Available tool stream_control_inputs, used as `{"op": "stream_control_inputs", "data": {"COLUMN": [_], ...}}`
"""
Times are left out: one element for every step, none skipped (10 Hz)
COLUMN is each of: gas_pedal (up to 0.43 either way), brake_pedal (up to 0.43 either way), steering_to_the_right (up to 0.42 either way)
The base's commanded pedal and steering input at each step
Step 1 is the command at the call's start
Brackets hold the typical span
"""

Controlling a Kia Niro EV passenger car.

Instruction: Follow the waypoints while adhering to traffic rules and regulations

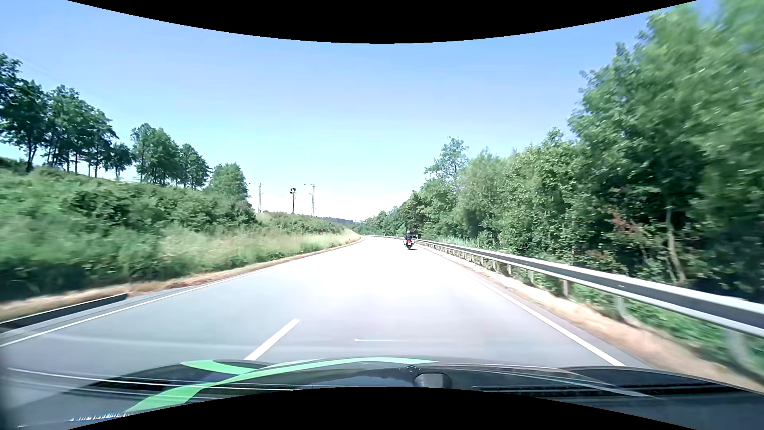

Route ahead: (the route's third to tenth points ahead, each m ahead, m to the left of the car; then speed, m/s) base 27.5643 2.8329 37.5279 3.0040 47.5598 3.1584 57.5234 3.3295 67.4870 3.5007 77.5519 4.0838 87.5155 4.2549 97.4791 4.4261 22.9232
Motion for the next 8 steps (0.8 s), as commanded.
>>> {"op": "stream_control_inputs", "data": {"gas_pedal": [0.189,0.22,0.22,0.228,0.24,0.248,0.26,0.26], "brake_pedal": [0.0,0.0,0.0,0.0,0.0,0.0,0.0,0.0], "steering_to_the_right": [-0.006,-0.006,-0.005,-0.005,-0.005,-0.006,-0.005,-0.005]}}
